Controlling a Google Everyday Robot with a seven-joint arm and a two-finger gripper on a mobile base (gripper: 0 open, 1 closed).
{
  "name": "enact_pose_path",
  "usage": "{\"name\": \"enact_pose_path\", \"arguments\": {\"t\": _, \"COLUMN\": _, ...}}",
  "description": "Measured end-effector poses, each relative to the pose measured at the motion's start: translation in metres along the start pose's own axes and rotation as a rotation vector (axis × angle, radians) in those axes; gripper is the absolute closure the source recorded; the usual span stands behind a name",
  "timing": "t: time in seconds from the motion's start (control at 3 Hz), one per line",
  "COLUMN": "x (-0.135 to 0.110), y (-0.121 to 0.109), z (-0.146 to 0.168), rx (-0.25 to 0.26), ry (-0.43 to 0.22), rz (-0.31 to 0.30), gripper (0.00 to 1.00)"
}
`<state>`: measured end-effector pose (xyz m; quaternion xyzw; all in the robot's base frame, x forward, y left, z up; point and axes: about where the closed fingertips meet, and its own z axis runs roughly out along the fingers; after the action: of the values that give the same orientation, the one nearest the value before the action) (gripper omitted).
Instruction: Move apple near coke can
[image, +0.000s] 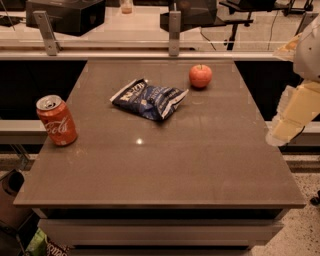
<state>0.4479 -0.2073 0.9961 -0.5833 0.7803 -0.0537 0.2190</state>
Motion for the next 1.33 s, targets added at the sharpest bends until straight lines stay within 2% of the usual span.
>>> {"name": "enact_pose_path", "arguments": {"t": 0.67, "x": -0.01, "y": -0.041, "z": 0.038, "rx": 0.081, "ry": -0.154, "rz": 0.132, "gripper": 0.0}}
{"name": "enact_pose_path", "arguments": {"t": 1.33, "x": -0.006, "y": -0.102, "z": 0.089, "rx": 0.139, "ry": -0.238, "rz": 0.263, "gripper": 0.0}}
